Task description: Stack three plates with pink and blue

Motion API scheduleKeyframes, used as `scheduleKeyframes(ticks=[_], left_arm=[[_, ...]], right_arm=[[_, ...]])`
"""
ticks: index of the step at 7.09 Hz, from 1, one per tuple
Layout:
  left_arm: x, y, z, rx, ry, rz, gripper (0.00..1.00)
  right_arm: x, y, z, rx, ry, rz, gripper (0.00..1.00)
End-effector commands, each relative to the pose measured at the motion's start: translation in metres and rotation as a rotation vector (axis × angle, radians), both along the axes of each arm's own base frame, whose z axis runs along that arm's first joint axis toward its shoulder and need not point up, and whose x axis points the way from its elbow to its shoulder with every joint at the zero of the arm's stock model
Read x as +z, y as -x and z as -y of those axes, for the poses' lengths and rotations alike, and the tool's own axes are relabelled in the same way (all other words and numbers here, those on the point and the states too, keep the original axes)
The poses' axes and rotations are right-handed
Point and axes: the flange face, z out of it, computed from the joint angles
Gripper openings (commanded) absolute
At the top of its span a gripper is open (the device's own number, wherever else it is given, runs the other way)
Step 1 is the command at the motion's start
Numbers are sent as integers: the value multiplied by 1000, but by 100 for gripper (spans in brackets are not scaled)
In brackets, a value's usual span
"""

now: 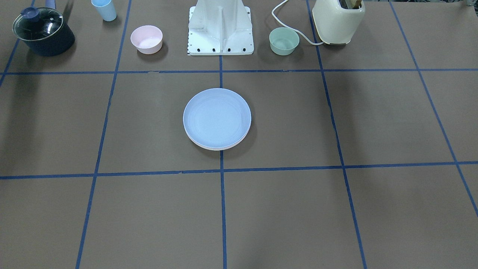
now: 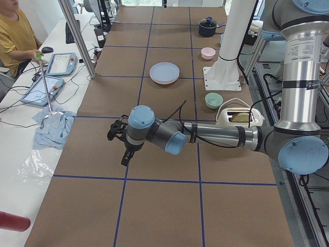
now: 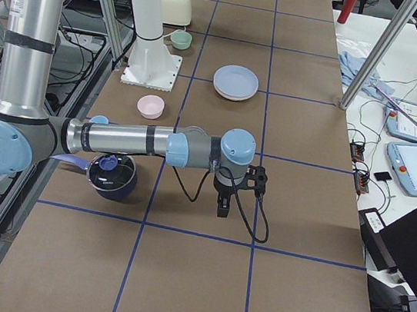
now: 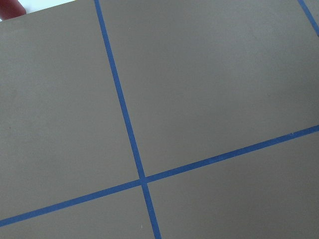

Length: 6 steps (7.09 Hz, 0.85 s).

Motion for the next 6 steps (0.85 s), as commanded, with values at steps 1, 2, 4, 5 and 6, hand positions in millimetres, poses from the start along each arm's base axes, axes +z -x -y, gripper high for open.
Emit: scheduleKeyframes(ticks=[1,2,4,5,6], left_arm=[[4,0,-2,0,8,-1,100],[1,0,-3,-2,2,-1,100],[-7,-2,-5,14,-4,-34,100],[-7,-3,-4,17,-6,-36,100],[-7,-3,-5,18,-7,-36,100]], right_arm=[[-1,1,-1,-6,-5,12,100],[-9,0,-2,-5,-22,11,100],[-14,0,0,-8,-38,5,100],[-15,-9,-2,11,-38,9,100],[-31,-21,-4,39,-72,4,100]])
